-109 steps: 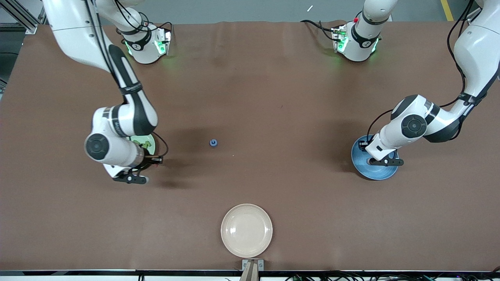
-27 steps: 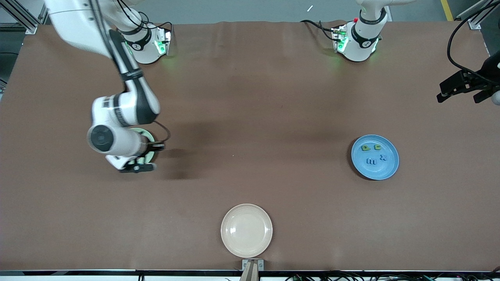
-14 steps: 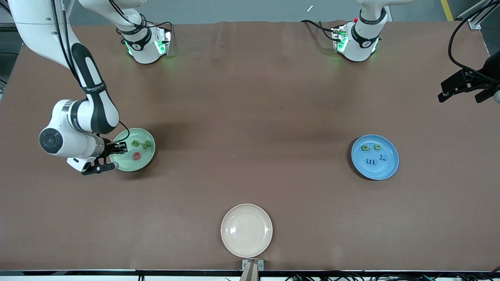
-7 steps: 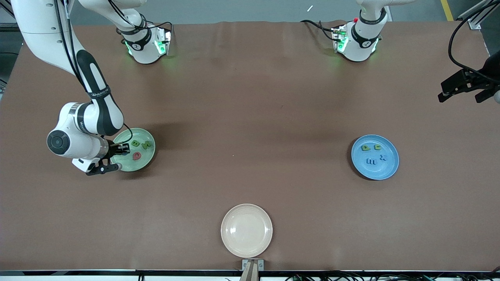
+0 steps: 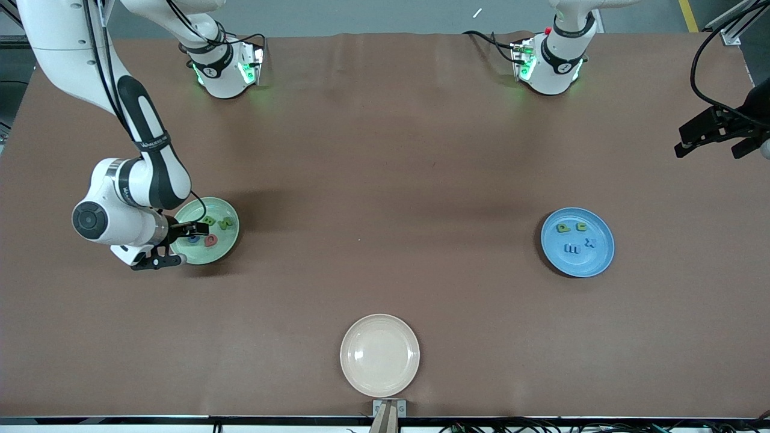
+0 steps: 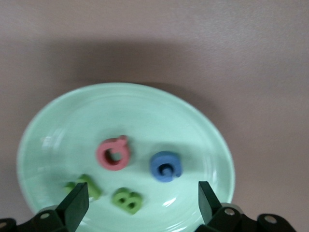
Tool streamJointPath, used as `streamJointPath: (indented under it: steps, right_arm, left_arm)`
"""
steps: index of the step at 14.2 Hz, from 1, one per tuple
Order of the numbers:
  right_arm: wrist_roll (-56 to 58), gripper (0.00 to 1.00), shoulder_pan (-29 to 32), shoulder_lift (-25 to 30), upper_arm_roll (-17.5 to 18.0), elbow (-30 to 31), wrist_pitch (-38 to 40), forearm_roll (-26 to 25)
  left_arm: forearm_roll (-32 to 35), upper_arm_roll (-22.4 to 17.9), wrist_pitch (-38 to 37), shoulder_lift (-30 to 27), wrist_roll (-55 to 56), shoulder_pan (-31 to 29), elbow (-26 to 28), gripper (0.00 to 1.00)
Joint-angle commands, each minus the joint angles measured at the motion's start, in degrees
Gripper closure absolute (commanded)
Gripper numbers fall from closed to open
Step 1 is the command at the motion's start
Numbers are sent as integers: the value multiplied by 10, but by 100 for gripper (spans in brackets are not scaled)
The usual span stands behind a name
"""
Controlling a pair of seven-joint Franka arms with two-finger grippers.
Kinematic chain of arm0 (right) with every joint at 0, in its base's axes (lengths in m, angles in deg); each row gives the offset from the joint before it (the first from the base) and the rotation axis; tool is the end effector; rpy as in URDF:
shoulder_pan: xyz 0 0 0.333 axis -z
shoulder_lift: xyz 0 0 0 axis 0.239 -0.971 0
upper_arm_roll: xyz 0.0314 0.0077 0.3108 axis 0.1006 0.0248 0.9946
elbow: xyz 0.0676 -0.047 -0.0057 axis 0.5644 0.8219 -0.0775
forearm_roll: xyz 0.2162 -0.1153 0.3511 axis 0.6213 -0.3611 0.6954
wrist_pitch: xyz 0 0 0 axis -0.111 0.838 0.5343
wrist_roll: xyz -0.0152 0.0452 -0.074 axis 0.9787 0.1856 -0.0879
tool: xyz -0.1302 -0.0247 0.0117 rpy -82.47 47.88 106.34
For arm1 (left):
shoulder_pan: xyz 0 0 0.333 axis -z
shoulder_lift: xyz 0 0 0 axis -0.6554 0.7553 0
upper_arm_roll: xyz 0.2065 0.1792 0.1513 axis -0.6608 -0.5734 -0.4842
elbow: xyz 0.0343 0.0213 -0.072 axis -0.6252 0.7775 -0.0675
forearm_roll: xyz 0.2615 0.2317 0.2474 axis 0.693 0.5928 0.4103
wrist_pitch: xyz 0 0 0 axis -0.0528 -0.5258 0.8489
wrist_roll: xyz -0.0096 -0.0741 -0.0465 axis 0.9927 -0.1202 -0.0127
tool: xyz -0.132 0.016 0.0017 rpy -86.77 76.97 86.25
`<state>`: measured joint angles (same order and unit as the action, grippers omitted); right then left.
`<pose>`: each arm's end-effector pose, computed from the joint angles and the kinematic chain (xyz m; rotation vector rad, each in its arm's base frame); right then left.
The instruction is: Sort upper and lower case letters into plates
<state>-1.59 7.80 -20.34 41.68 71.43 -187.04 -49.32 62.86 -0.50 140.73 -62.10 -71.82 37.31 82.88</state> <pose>0.6021 -0.0047 0.1621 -3.0907 -0.1105 0.3655 0.5834 -0.0068 0.6244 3.1166 -0.0288 0.0505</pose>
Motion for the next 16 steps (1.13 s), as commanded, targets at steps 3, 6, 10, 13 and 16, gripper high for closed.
streamJointPath:
  steps: [3, 6, 10, 13, 16]
  right_arm:
    - [-47, 0, -11, 47, 1, -69, 142, -7]
    - [-44, 0, -3, 104, -3, -98, 194, -23]
    - [-40, 0, 28, 155, -1, -165, 279, -64]
    - [-38, 0, 38, 154, -1, -234, 350, -64]
    - [22, 0, 46, 155, -2, -278, 392, -66]
  left_arm:
    - [-5, 0, -6, 2, 2, 0, -11, 0]
    - [-5, 0, -6, 2, 2, 0, -11, 0]
    - [-5, 0, -6, 2, 2, 0, -11, 0]
    - [-5, 0, -6, 2, 2, 0, -11, 0]
    - [-5, 0, -6, 2, 2, 0, -11, 0]
